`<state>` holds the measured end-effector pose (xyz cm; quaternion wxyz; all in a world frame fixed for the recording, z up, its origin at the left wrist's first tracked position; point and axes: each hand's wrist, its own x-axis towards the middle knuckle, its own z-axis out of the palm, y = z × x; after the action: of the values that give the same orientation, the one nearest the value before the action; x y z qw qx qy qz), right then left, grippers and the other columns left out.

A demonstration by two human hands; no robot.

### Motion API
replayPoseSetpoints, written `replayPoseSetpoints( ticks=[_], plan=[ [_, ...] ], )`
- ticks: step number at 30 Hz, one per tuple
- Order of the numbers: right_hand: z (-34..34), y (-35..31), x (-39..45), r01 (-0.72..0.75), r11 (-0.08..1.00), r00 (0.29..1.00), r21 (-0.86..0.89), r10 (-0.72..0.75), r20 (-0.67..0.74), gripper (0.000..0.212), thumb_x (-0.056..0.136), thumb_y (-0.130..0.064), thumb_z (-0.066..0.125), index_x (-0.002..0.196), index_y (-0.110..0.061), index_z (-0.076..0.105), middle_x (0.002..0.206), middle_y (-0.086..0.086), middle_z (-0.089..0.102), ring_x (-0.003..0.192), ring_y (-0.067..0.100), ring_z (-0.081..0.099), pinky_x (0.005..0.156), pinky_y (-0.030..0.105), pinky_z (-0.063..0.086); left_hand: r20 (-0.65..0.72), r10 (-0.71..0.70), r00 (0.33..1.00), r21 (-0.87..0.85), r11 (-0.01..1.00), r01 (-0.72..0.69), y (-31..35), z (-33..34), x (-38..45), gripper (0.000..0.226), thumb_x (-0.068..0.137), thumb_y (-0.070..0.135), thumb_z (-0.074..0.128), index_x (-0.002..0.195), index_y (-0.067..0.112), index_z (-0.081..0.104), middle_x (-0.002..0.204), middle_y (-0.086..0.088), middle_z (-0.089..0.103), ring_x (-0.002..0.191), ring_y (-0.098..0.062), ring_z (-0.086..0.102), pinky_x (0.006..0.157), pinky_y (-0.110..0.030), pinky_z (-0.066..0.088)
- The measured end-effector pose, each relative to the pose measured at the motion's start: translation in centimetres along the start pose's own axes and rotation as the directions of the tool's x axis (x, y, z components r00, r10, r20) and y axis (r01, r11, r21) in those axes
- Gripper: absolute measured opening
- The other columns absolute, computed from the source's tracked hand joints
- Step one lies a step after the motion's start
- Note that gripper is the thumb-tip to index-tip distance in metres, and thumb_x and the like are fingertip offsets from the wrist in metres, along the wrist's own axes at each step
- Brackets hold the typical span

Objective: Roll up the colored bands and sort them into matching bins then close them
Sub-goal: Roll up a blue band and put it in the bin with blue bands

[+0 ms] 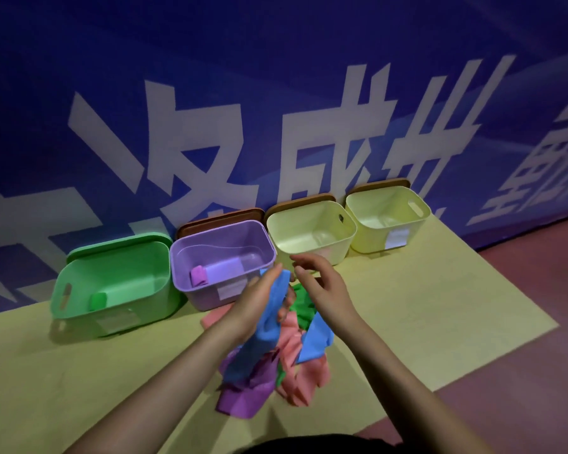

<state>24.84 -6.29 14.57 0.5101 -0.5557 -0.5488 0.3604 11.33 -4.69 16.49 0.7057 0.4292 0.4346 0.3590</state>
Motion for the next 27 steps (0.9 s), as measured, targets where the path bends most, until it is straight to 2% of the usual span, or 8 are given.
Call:
replayPoseSetpoints(
  ticks=[5,9,13,16,20,24,25,27],
  plan=[
    [2.1,-1.5,-1.7,0.013,0.999,0.998,-0.035,-0.010,0.062,0.014,0.079,-0.028,0.062,0.091,-0.034,0.065,0.102,0.000,0.064,0.098,0.012,0.060,0.080,0.017,0.044,0.118,-0.018,0.993,0.069,0.998,0.010,0.1,-1.0,-1.6,0.051,0.093,0.047,0.039,0.077,0.001,0.055,0.048,-0.011,0.047,0.042,-0.022,0.044,0.050,-0.031,0.039],
    [3.3,-1.1,-3.3,0.000,1.000,0.999,-0.016,-0.001,-0.048,0.007,0.075,-0.025,0.066,0.082,-0.029,0.065,0.093,0.006,0.065,0.092,0.019,0.062,0.079,0.029,0.047,0.144,-0.128,0.981,0.030,0.992,0.125,-0.3,-1.9,-2.8,0.047,0.098,0.042,0.037,0.081,0.003,0.056,0.057,-0.013,0.052,0.044,-0.020,0.049,0.047,-0.028,0.042],
    [4.2,-0.8,-4.4,0.010,0.998,0.994,-0.056,-0.016,-0.110,0.006,0.074,-0.025,0.068,0.076,-0.028,0.064,0.085,-0.003,0.064,0.089,0.017,0.061,0.079,0.029,0.047,0.155,-0.110,0.982,0.061,0.993,0.101,-1.0,-2.9,-3.4,0.039,0.100,0.038,0.038,0.092,0.007,0.062,0.068,-0.018,0.066,0.053,-0.026,0.061,0.055,-0.032,0.053],
    [4.6,-0.9,-4.7,-0.042,0.998,0.992,-0.041,0.036,-0.117,0.005,0.077,-0.024,0.069,0.076,-0.027,0.065,0.082,-0.007,0.062,0.078,0.012,0.059,0.071,0.028,0.046,0.133,-0.076,0.988,0.053,0.996,0.069,-1.3,-3.4,-3.5,0.032,0.101,0.030,0.039,0.090,0.013,0.063,0.065,-0.007,0.071,0.055,-0.019,0.068,0.055,-0.028,0.057],
    [4.7,-1.2,-4.5,-0.090,0.996,0.986,-0.023,0.086,-0.144,0.025,0.084,-0.009,0.069,0.072,-0.031,0.065,0.077,-0.008,0.065,0.074,0.013,0.061,0.069,0.033,0.050,0.120,-0.041,0.992,0.045,0.998,0.036,-1.3,-3.6,-3.5,0.025,0.100,0.030,0.042,0.095,0.018,0.064,0.075,-0.007,0.074,0.069,-0.024,0.071,0.064,-0.033,0.059],
    [4.4,-0.7,-3.6,-0.125,0.992,0.978,0.012,0.125,-0.168,0.014,0.085,-0.011,0.068,0.076,-0.022,0.068,0.077,-0.003,0.067,0.074,0.021,0.065,0.068,0.037,0.053,0.090,-0.045,0.995,0.077,0.996,0.038,-1.0,-3.1,-2.8,0.026,0.101,0.025,0.043,0.094,0.016,0.066,0.072,0.003,0.074,0.068,-0.013,0.072,0.060,-0.025,0.058],
    [4.2,-0.6,-3.3,-0.134,0.990,0.974,0.039,0.139,-0.177,0.011,0.086,-0.011,0.068,0.078,-0.018,0.069,0.076,-0.002,0.066,0.072,0.021,0.064,0.066,0.036,0.053,0.062,-0.049,0.997,0.098,0.994,0.043,-1.0,-3.0,-2.5,0.025,0.101,0.026,0.045,0.095,0.016,0.067,0.075,0.002,0.075,0.072,-0.013,0.072,0.065,-0.027,0.058],
    [3.7,-0.4,-2.3,-0.130,0.988,0.965,0.083,0.145,-0.217,0.011,0.086,-0.007,0.067,0.078,-0.015,0.068,0.072,-0.001,0.063,0.068,0.013,0.060,0.063,0.026,0.051,-0.005,-0.046,0.999,0.119,0.992,0.046,-1.2,-2.9,-1.7,0.027,0.094,0.037,0.054,0.099,0.016,0.070,0.091,-0.008,0.075,0.091,-0.025,0.071,0.087,-0.043,0.055]
  ],
)
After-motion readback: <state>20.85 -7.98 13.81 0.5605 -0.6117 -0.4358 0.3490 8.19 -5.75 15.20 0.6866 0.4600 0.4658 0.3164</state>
